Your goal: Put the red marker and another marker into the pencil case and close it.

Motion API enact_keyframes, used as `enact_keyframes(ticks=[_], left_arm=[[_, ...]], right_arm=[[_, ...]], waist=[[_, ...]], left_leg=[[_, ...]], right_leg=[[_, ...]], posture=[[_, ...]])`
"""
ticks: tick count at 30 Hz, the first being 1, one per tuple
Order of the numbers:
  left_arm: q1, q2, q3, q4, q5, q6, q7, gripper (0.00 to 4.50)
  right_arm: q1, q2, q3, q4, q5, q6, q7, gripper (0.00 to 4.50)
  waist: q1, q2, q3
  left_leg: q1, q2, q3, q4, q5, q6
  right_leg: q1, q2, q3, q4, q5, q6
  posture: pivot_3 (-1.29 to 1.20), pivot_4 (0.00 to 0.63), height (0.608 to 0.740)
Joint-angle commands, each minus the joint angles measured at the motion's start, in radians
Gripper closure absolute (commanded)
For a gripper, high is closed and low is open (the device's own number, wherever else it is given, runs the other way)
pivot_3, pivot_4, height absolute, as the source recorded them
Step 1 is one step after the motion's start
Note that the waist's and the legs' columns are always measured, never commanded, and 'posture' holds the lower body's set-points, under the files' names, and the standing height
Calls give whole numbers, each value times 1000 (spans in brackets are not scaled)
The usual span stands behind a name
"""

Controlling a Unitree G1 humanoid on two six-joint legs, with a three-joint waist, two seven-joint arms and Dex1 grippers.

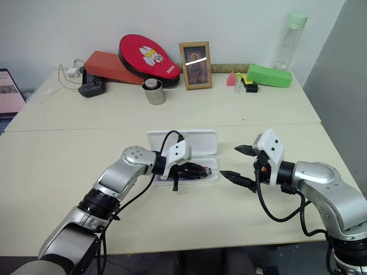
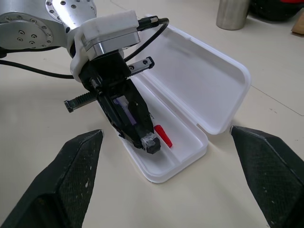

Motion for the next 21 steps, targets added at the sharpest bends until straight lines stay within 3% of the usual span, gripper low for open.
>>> enact_keyframes(ticks=[1, 17, 21], left_arm=[[-21, -7, 27, -17, 2, 2, 4, 3132], [-8, -23, 74, -86, -54, 70, 29, 43], [-21, -32, 148, -182, -144, 161, 44, 43]], right_arm=[[-10, -12, -13, -19, 17, -11, -4, 0], [-35, -16, 3, 5, 17, -23, 6, 0], [-43, -11, -14, -4, 36, -22, 8, 0]], waist=[[0, 0, 0], [0, 0, 0], [0, 0, 0]], left_leg=[[0, 0, 0, 0, 0, 0], [0, 0, 0, 0, 0, 0], [0, 1, 0, 0, 0, 0]], right_leg=[[0, 0, 0, 0, 0, 0], [0, 0, 0, 0, 0, 0], [0, 0, 0, 0, 0, 0]], posture=[[0, 150, 740], [0, 150, 740], [0, 150, 740]])
